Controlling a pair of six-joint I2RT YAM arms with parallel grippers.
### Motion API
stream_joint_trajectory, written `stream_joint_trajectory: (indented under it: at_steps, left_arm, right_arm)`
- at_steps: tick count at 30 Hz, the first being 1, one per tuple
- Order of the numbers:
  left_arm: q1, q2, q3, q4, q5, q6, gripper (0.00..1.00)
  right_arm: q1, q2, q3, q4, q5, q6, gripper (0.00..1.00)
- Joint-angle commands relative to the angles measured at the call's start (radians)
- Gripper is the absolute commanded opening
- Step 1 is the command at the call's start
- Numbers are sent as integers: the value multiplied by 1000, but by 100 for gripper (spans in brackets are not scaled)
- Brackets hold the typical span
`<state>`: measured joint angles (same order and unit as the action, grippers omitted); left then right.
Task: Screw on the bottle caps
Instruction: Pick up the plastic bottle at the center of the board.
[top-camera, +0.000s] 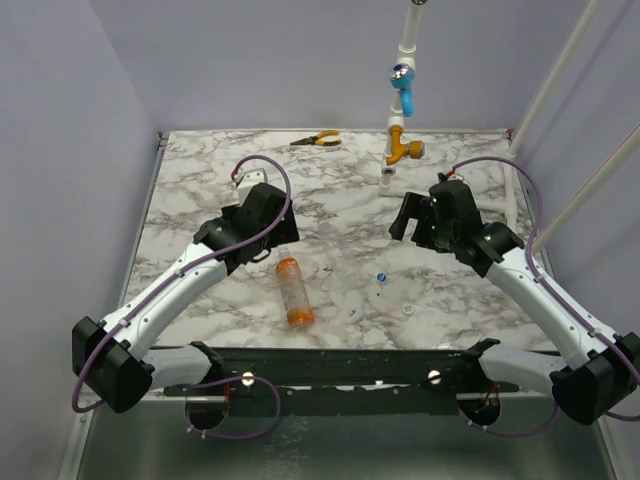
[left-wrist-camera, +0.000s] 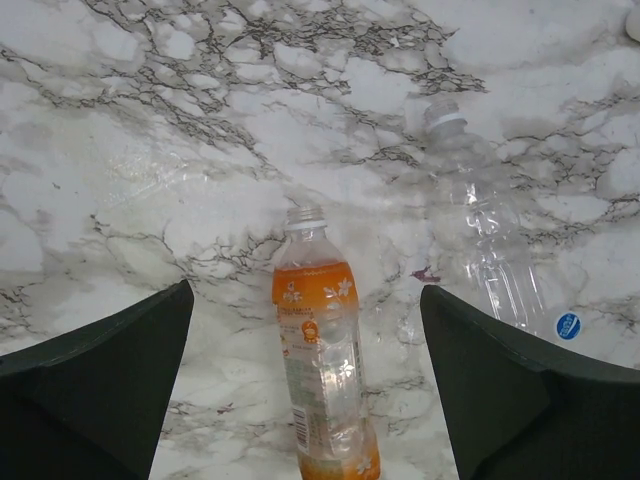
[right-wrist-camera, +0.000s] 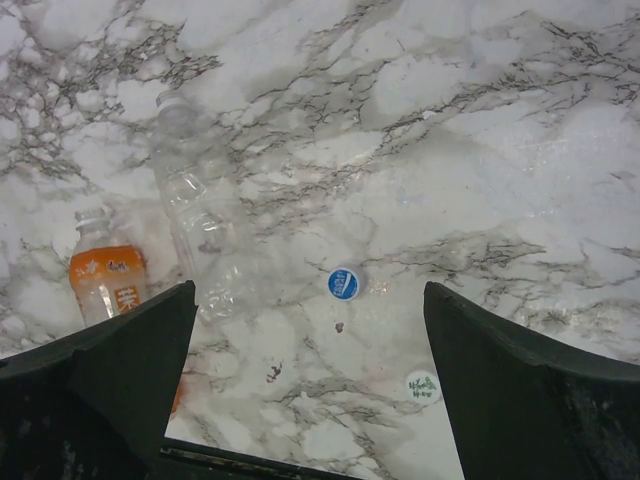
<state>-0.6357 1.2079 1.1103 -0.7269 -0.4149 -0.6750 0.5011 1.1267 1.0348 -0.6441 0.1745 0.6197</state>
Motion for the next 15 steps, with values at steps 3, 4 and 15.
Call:
stream_joint_trajectory:
  at_steps: [3,4,15]
  left_arm:
    - [3,-17,-31,-13,-25,-26,99]
    - [4,-20,-35,-16,-27,-33,99]
    - [2,-61,-139,-46,5,-195,99]
  right_arm:
    - [0,-4,-23,27,-23,-14,100]
    - [0,-6,-26,30,-24,-13,100]
    - [0,3,-64,33,-66,3,100]
